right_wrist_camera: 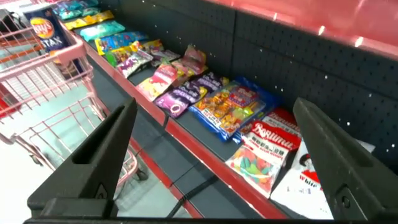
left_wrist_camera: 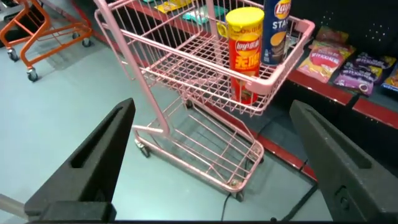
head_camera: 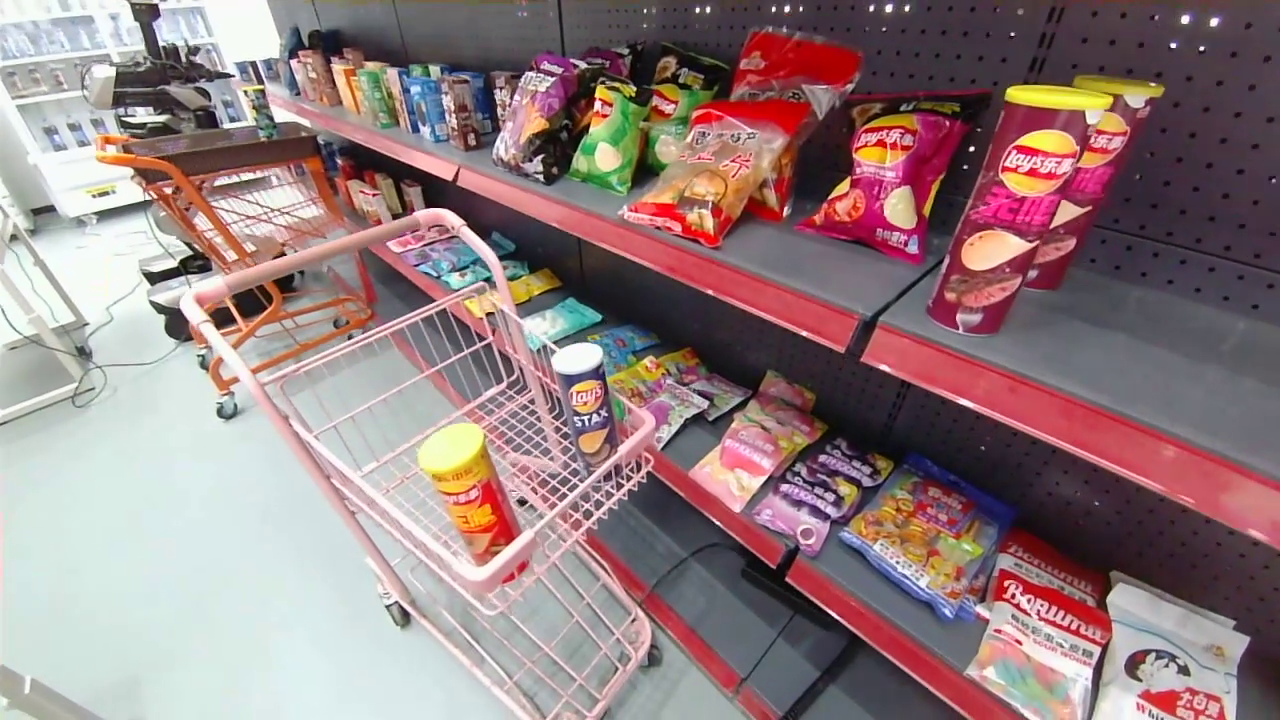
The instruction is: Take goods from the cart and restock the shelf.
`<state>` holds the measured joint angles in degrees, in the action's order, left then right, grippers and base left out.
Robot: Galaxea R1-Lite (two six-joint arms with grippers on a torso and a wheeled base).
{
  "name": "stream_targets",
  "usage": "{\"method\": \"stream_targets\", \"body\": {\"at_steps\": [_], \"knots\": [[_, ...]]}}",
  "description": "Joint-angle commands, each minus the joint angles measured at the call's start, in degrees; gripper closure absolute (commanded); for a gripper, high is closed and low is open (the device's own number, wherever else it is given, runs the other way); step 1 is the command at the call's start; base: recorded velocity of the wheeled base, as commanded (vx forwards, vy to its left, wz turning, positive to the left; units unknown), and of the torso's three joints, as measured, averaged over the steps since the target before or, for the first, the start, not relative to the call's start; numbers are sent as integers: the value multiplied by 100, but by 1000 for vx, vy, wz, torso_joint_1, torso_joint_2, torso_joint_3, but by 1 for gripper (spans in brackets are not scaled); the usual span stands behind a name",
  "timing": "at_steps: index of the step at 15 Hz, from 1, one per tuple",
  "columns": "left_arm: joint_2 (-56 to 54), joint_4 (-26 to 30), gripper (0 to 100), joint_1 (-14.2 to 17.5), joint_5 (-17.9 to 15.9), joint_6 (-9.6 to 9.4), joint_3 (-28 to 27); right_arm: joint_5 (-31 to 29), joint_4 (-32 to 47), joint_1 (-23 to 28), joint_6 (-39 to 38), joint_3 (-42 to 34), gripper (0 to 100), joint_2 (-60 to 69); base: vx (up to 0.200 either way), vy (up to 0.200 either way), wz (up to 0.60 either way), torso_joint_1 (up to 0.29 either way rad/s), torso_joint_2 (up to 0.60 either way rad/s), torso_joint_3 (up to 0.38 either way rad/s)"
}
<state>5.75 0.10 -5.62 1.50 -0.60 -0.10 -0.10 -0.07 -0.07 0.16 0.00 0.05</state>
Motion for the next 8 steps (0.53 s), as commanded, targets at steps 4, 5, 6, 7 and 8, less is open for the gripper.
{"method": "stream_targets", "body": {"at_steps": [4,5,6,7,8], "knots": [[13,-1,0,-1,-1,-2,1,1,-1,-1,2,0,0,-5,0,0,0,-174,535,354],[5,-1,0,-1,-1,-2,1,1,-1,-1,2,0,0,-5,0,0,0,-154,505,354],[5,-1,0,-1,-1,-2,1,1,-1,-1,2,0,0,-5,0,0,0,-134,500,364],[5,-1,0,-1,-1,-2,1,1,-1,-1,2,0,0,-5,0,0,0,-139,496,349],[-4,-10,0,-1,-1,25,1,-8,-1,-1,2,0,0,-5,0,0,0,-119,491,354]]}}
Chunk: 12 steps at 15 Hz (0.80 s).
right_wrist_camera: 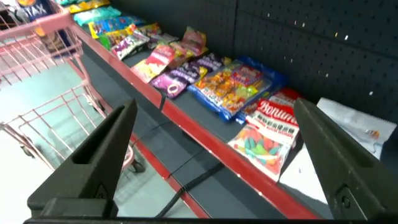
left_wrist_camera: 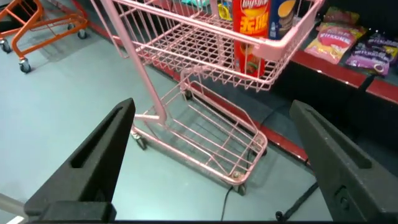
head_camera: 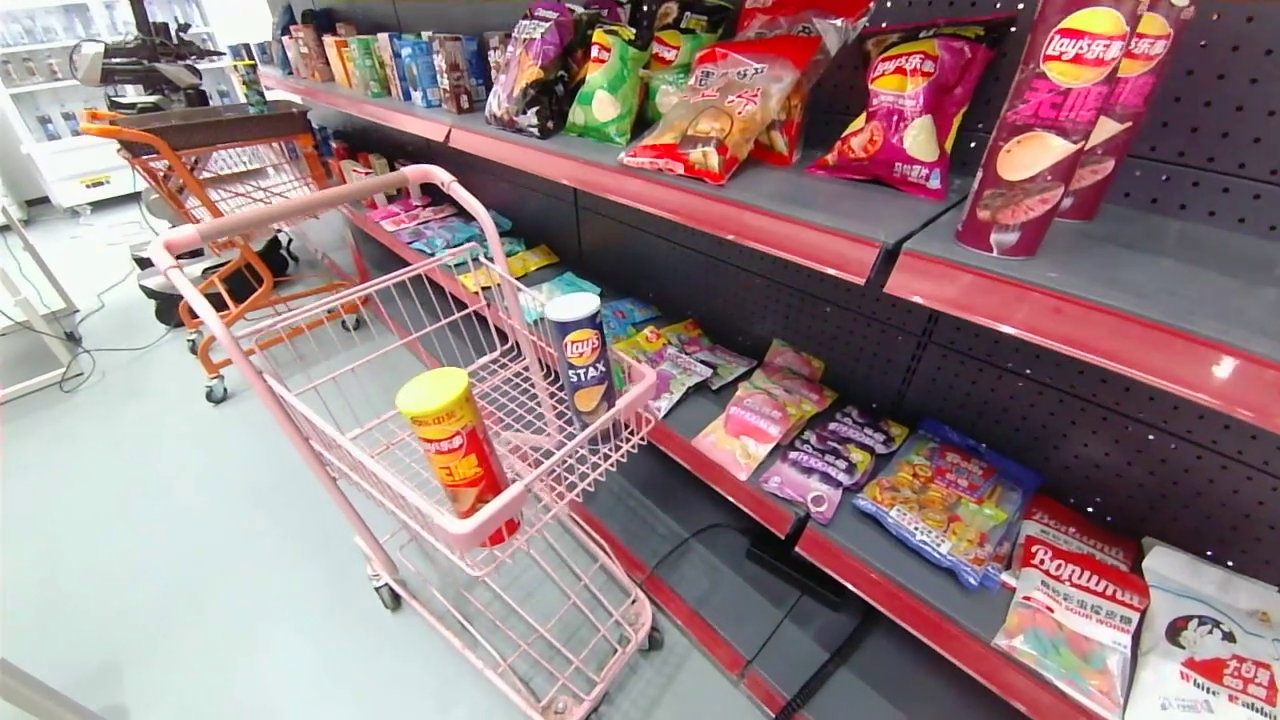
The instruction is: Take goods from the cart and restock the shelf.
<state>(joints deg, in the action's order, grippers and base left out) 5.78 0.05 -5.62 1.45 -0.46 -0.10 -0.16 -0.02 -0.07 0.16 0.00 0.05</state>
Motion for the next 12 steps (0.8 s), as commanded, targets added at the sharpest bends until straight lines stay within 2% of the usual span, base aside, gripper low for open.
{"method": "stream_targets", "body": {"at_steps": [1,2,3,4,5,6,8,10,11,12], "knots": [[-7,-22,0,-1,-4,-15,1,-2,-6,-1,2,0,0,-5,0,0,0,-85,354,266],[407,-146,0,-97,-48,29,-737,-2,-6,-1,11,0,0,-5,0,0,0,-51,217,159],[1039,-163,0,-159,-40,152,-1335,-2,-6,-1,11,0,0,-5,0,0,0,-27,119,100],[2446,-216,0,-168,-57,996,-2829,-2,-6,-10,11,0,0,-5,0,0,0,-22,71,46],[2920,-216,0,-159,-40,1066,-3242,-2,-6,-10,11,0,0,-5,0,0,0,0,0,0],[3456,-251,0,-150,-48,1048,-3453,-2,-6,-1,11,0,0,-5,0,0,0,0,0,0],[4502,-682,0,-150,-189,1022,-3436,-2,-6,-1,11,0,0,-5,0,0,0,0,0,0],[5355,-1394,0,-106,-303,1013,-3356,-2,-6,-1,11,0,0,-5,0,0,0,0,0,0],[5601,-1613,0,-106,-470,1004,-3339,-2,-6,-1,11,0,0,-5,0,0,0,0,0,0],[5961,-1877,0,-88,-743,908,-3339,-2,-6,-1,11,0,0,-5,0,0,0,0,0,0]]}}
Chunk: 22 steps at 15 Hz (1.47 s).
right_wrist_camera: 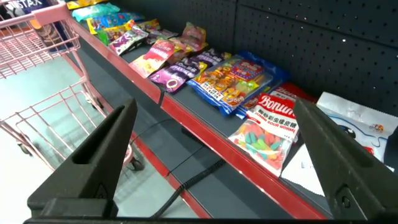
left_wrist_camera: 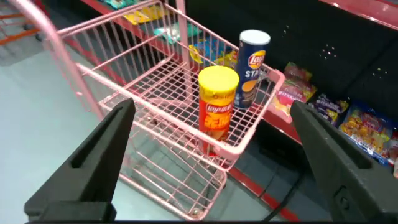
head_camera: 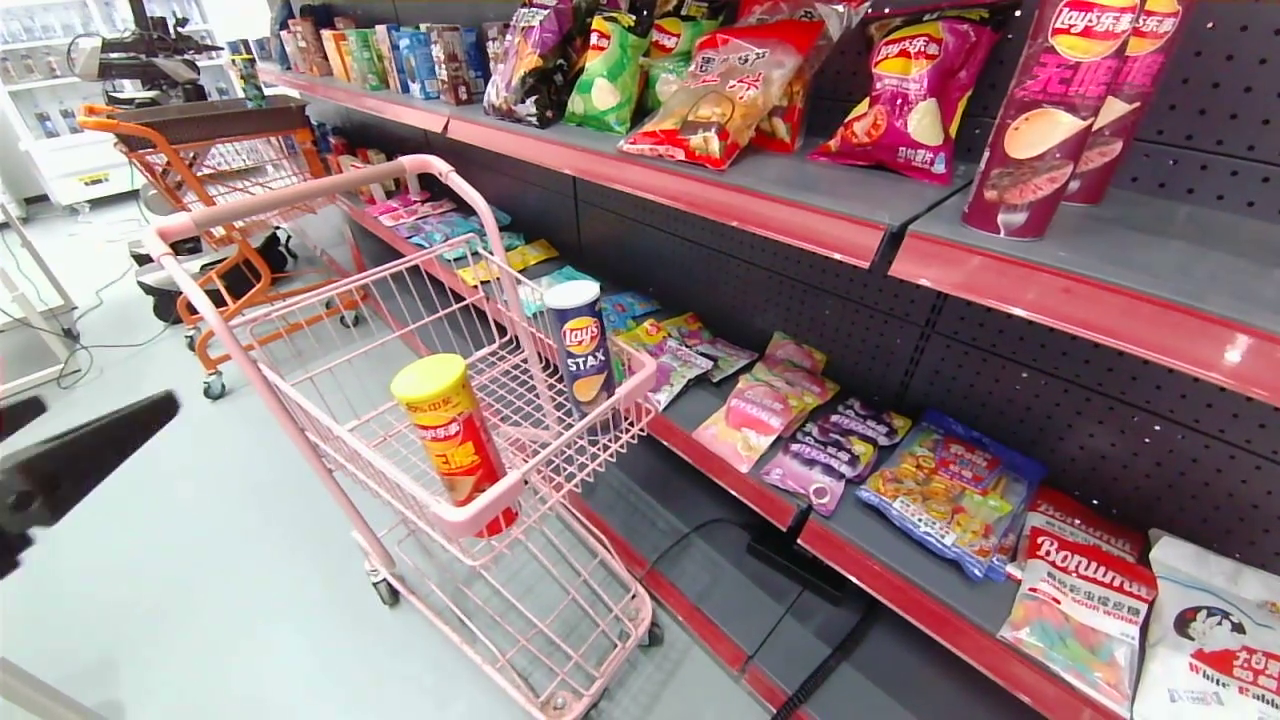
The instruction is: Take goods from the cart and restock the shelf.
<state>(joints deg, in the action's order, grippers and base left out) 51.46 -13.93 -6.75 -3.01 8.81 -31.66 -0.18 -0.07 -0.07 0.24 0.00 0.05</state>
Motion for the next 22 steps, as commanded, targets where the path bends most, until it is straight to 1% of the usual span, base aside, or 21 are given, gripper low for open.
{"method": "stream_targets", "body": {"at_steps": [1,2,3,4,6,8,9,11,13,14,15,16,17,19,20,21,22], "knots": [[1675,-593,0,34,-376,-222,-183,1,-1,-1,2,0,0,-5,0,0,0,0,0,0],[1877,-681,0,34,-402,-416,-183,1,-1,-1,2,0,0,-5,0,0,0,0,0,0],[2009,-769,0,25,-455,-521,-174,1,-1,-1,-7,0,0,-5,0,0,0,0,0,0],[2088,-804,0,25,-499,-565,-183,1,-1,-1,-7,0,0,-5,0,0,0,0,0,0],[2343,-936,0,25,-560,-583,-165,1,-1,-1,-7,0,0,-5,0,0,0,0,0,0],[2431,-953,0,34,-622,-583,-104,1,-1,-1,-7,0,0,-5,0,0,0,0,0,0],[2527,-980,0,25,-824,-583,-51,1,-1,-10,-7,0,0,-5,0,0,0,0,0,0],[2844,-1270,0,34,-885,-591,-33,1,-1,-1,-7,0,0,-5,0,0,0,0,0,0],[3327,-1876,0,34,-903,-600,-25,1,-1,-1,-7,0,0,-5,0,0,0,0,0,0],[3371,-1920,0,34,-903,-609,-25,1,-1,-1,-7,0,0,-5,0,0,0,0,0,0],[3652,-2078,0,34,-903,-714,-25,1,-1,-1,-7,0,0,-5,0,0,0,0,0,0],[3828,-2166,0,34,-938,-776,-33,1,-1,-1,-7,0,0,-5,0,0,0,0,0,0],[3916,-2245,0,34,-956,-793,-51,1,-1,-1,-7,0,0,-5,0,0,0,0,0,0],[4267,-2597,0,25,-1026,-811,-95,1,-1,-1,-7,0,0,-5,0,0,0,0,0,0],[4294,-2623,0,34,-1017,-811,-95,1,-1,-1,-7,0,0,-5,0,0,0,0,0,0],[4514,-2861,0,60,-1026,-802,-139,1,-1,-1,-7,0,0,-5,0,0,0,0,0,0],[4610,-2904,0,51,-1052,-811,-156,1,-1,-1,-7,0,0,-5,0,0,0,0,0,0]]}}
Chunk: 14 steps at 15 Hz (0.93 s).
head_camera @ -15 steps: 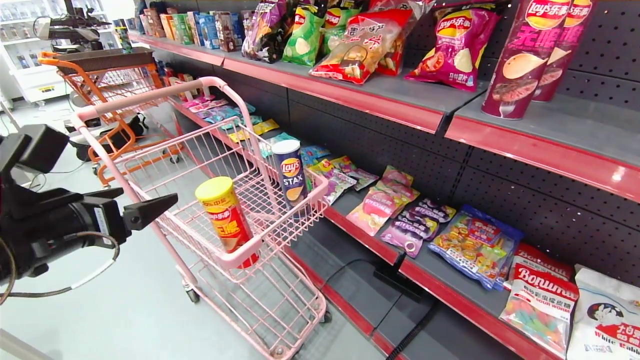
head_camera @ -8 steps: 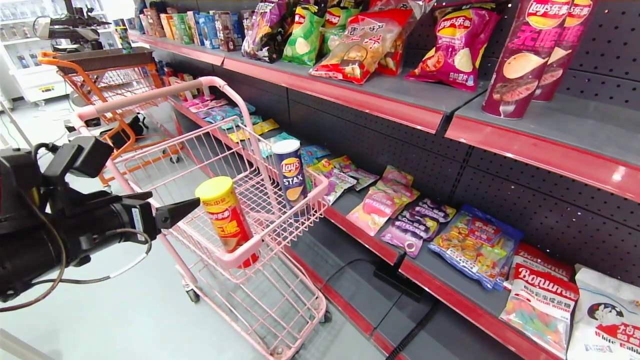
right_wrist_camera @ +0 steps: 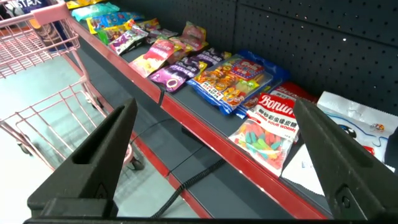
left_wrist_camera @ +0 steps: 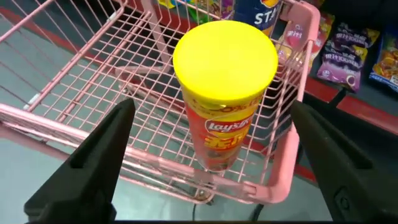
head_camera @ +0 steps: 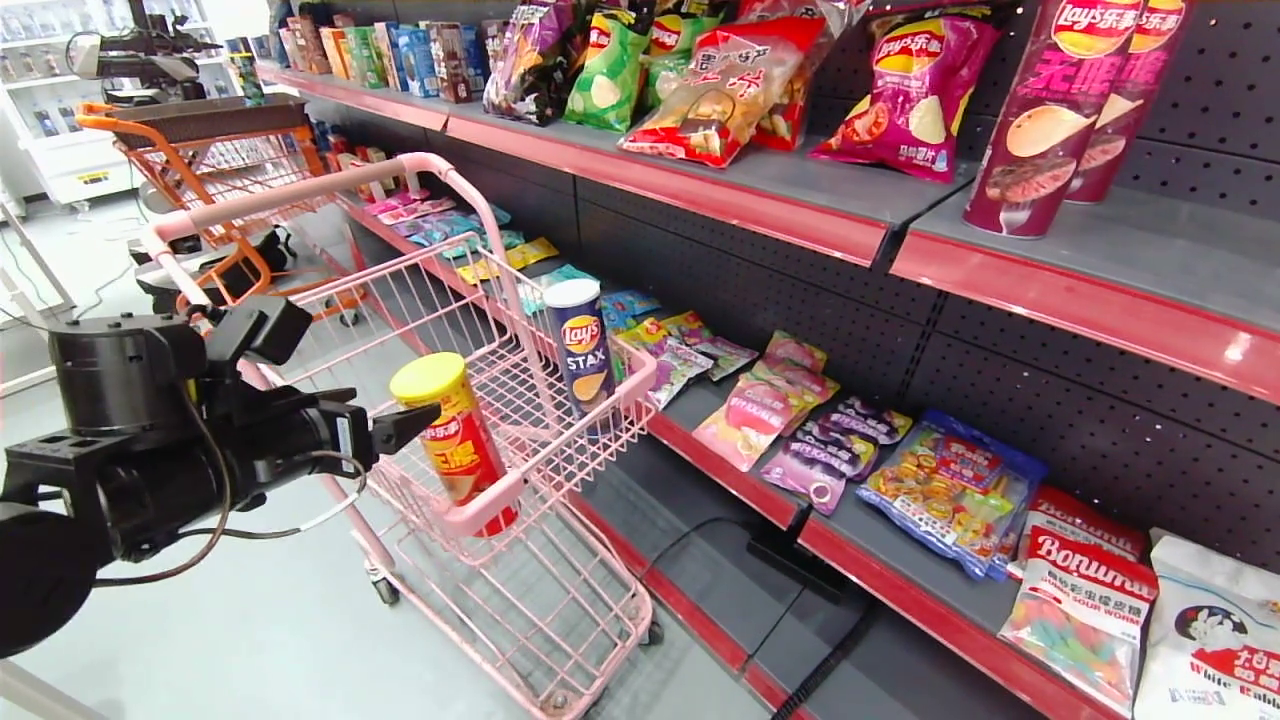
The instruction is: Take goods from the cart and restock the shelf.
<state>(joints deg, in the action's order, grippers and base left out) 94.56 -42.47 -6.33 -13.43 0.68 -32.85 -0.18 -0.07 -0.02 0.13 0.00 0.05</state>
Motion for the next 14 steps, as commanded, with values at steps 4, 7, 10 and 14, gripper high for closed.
{"method": "stream_targets", "body": {"at_steps": [4,7,10,14], "knots": [[651,-174,0,-35,-107,-68,-195,9,-1,-6,4,0,0,-5,0,0,0,0,0,0],[932,-393,0,-44,-124,-77,-432,9,-1,-6,4,0,0,-5,0,0,0,0,0,0],[1091,-402,0,-70,-133,-253,-520,9,-1,-6,4,0,0,-5,0,0,0,0,0,0],[1205,-411,0,-132,-142,-279,-555,9,-1,-6,4,0,0,-5,0,0,0,0,0,0]]}}
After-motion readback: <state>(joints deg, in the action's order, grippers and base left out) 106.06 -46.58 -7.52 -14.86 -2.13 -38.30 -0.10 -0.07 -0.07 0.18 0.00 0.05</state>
